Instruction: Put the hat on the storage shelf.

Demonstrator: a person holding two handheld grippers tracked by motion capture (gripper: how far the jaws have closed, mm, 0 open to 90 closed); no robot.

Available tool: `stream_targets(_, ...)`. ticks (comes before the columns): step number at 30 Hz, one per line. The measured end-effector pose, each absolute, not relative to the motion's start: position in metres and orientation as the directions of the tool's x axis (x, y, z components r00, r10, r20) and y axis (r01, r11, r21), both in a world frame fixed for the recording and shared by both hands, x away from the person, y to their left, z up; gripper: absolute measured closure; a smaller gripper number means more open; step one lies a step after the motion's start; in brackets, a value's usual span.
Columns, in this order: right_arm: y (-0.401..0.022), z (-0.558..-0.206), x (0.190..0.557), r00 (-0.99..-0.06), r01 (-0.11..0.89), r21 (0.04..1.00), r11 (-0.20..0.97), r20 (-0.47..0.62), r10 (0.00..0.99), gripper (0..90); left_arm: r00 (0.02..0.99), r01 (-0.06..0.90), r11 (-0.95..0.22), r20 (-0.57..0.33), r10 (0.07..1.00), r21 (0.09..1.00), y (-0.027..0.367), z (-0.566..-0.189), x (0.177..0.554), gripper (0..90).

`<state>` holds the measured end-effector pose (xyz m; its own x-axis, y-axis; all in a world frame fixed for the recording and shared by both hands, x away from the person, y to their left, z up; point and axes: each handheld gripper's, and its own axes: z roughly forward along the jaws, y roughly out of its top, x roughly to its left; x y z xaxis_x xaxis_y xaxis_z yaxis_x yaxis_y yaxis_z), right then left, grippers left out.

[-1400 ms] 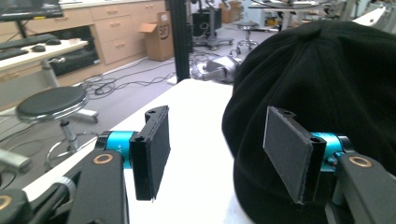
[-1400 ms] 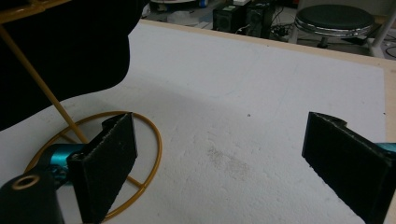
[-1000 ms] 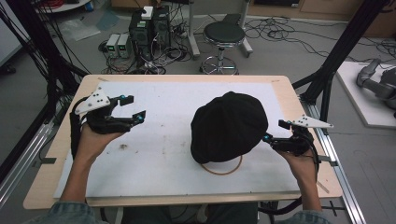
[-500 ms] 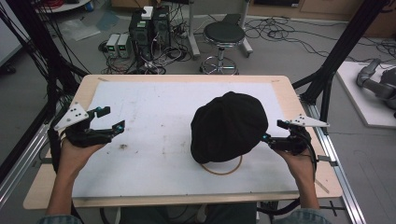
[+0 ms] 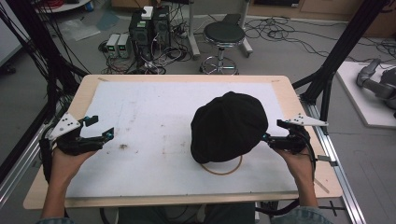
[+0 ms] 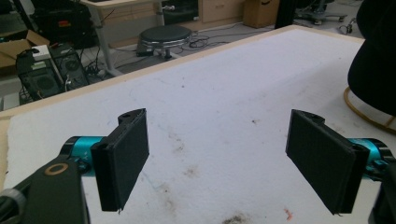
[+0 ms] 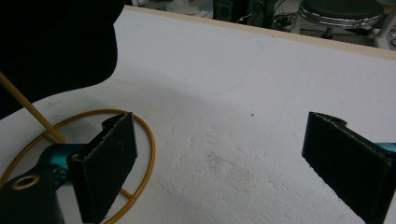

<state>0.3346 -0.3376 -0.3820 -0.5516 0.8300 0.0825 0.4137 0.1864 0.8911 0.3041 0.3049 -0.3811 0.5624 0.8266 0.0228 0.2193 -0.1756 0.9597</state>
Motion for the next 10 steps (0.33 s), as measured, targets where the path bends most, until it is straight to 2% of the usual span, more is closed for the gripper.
stream_targets(10, -0.3361, -0.3818, 0.3358, -0.556, 0.403, 0.895, 0.191, 0.073, 0.828, 9.9, 0.560, 0.216, -0.167, 0.018, 0.828, 0.962, 0.3079, -0.3829, 0.3037, 21.2)
